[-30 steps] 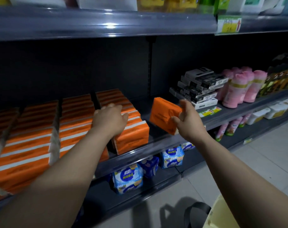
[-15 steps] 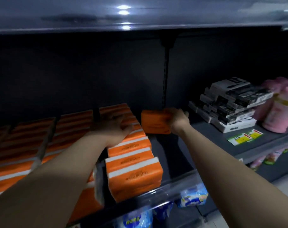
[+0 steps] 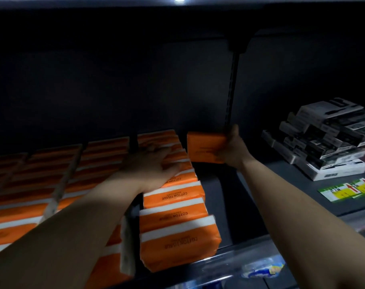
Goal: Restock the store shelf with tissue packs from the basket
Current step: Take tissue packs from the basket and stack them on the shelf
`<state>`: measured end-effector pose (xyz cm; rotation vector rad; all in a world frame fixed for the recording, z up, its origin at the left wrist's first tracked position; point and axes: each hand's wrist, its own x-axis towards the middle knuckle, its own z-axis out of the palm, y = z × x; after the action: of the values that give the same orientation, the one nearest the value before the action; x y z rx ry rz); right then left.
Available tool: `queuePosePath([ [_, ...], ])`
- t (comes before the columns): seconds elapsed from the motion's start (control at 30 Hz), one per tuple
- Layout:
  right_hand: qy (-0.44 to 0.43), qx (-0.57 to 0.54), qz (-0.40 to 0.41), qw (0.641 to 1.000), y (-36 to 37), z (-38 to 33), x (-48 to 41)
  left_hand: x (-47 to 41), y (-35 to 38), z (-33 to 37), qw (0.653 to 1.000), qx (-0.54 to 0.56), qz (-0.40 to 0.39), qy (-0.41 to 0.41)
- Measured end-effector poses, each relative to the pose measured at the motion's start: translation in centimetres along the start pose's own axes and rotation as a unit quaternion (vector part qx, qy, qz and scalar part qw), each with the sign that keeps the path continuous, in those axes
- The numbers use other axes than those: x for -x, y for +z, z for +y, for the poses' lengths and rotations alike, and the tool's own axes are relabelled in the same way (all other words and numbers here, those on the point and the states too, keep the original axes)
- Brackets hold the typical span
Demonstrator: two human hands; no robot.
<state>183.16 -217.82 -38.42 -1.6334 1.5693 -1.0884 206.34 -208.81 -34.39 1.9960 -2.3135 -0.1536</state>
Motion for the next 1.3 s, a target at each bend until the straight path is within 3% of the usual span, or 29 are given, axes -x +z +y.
queuePosePath([
  [0.07, -0.029, -0.102, 0.066, 0.992, -0.6, -0.7, -0.7, 0.0, 0.1, -0.1, 1.000, 0.000, -0.002, 0.001],
  [0.13, -0.059, -0.105, 0.103, 0.987, -1.9, -2.2, -1.4, 0.0, 0.1, 0.1, 1.000, -0.013, -0.002, 0.000],
  [0.2, -0.145, 0.041, 0.082, 0.985, -3.1, -3.7, -1.5, 0.0, -0.1, 0.2, 1.000, -0.014, -0.003, -0.003],
  [0.3, -0.290, 0.216, 0.015, 0.932, -2.7, -5.0, -0.4, 0.0, -0.1, 0.2, 1.000, -0.020, 0.000, 0.000],
  [0.37, -0.176, 0.198, -0.055, 0.963, -1.7, -5.0, 0.3, 0.1, -0.1, 0.1, 1.000, -0.020, -0.002, -0.001],
  [0.43, -0.046, 0.157, -0.062, 0.985, -0.7, -4.2, 0.4, 0.3, -0.1, 0.1, 1.000, -0.009, -0.008, -0.004],
  [0.57, 0.013, 0.121, -0.013, 0.993, 0.6, -2.4, 0.9, 0.3, -0.2, 0.3, 1.000, -0.014, -0.005, -0.005],
  [0.7, -0.012, 0.065, -0.070, 0.995, 1.0, -1.6, -0.4, 0.4, -0.3, 0.4, 1.000, -0.014, -0.009, -0.010],
  [0.83, -0.057, 0.242, 0.006, 0.969, -0.3, -3.6, -1.2, 0.4, -0.4, 0.4, 1.000, -0.025, -0.005, -0.011],
  [0.97, -0.104, 0.327, -0.063, 0.937, 1.0, -3.8, -1.9, 0.6, -0.4, 0.4, 1.000, -0.015, -0.009, -0.012],
  [1.07, -0.050, 0.375, -0.084, 0.922, 2.2, -3.2, -1.5, 0.4, -0.1, 0.2, 1.000, -0.015, -0.001, -0.009],
  [1.17, -0.105, 0.399, -0.020, 0.911, 2.5, -2.4, -1.1, 0.2, 0.2, 0.0, 1.000, -0.016, 0.006, -0.005],
  [1.3, -0.139, 0.352, 0.034, 0.925, 2.5, -1.9, -1.9, 0.1, 0.5, -0.2, 1.000, -0.016, 0.017, -0.001],
])
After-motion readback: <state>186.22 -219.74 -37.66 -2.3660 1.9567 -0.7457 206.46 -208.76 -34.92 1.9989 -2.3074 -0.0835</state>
